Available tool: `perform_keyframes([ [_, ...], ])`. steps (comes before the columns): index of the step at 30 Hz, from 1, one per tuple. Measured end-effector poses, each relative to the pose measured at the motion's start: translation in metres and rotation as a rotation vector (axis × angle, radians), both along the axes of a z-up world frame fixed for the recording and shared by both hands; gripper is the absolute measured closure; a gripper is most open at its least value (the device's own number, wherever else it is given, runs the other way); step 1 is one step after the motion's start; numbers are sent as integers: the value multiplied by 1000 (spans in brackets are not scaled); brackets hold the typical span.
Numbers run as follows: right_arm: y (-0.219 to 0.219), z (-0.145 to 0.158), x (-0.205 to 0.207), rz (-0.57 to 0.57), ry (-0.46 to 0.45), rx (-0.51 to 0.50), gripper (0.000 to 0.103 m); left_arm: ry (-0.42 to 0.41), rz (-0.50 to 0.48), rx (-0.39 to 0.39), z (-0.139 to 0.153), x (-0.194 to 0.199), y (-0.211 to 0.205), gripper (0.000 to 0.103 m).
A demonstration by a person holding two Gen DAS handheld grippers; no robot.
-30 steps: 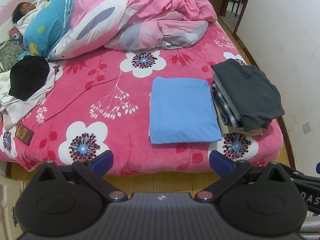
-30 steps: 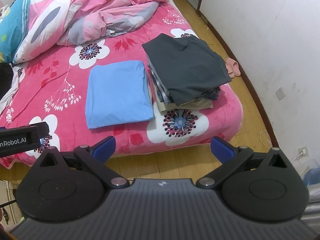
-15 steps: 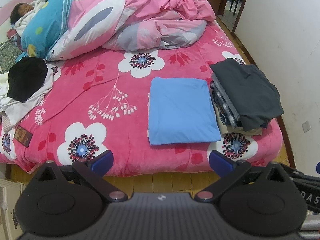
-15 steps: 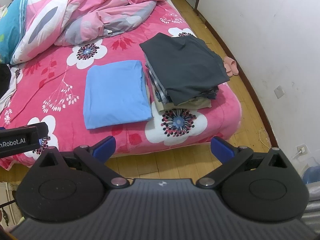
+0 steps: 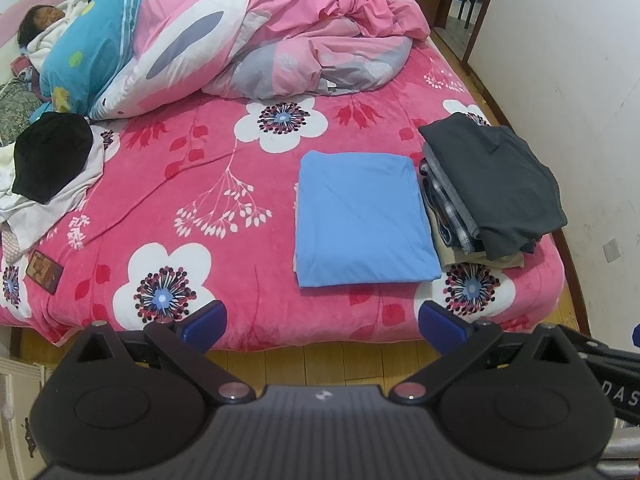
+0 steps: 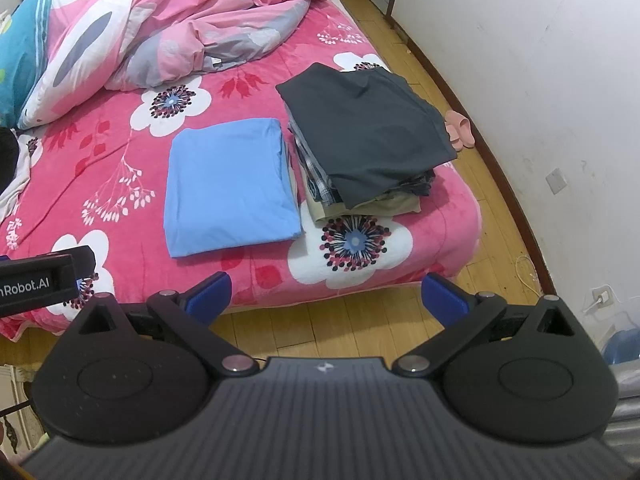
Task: Fold clothes
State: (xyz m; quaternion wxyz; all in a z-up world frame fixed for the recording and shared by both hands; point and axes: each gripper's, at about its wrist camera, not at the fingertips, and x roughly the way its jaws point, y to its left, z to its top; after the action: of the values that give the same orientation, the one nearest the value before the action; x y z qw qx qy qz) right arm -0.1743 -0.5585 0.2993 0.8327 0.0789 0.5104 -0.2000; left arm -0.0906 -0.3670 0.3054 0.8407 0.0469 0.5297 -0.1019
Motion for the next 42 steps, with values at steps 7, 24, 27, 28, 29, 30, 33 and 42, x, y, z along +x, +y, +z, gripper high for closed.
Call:
perform_keyframes([
  [7,-1,0,-1,-3,2,-2,1,3,-7,-1,0,0,0,1],
  [24,-6,0,-8,-27,5,4,1,3,-21,2,0,-6,-8,1],
  [27,-6,-1,-9,-28,8,8,1,4,-19,4,0,-6,-9,1],
  [28,-6,-1,-9,-28,8,7,1,5,-18,4,0,-6,-9,1],
  [29,-6,-1,-9,-27,8,7,1,5,-18,4,0,-6,-9,1],
  [30,-6,-1,-9,-27,7,7,1,5,-18,5,0,-7,-9,1],
  [33,-5,-1,-9,-27,6,7,1,3,-21,6,0,-7,-9,1],
  [42,-5,-2,-8,-25,7,6,1,4,-20,6,0,-4,-6,1],
])
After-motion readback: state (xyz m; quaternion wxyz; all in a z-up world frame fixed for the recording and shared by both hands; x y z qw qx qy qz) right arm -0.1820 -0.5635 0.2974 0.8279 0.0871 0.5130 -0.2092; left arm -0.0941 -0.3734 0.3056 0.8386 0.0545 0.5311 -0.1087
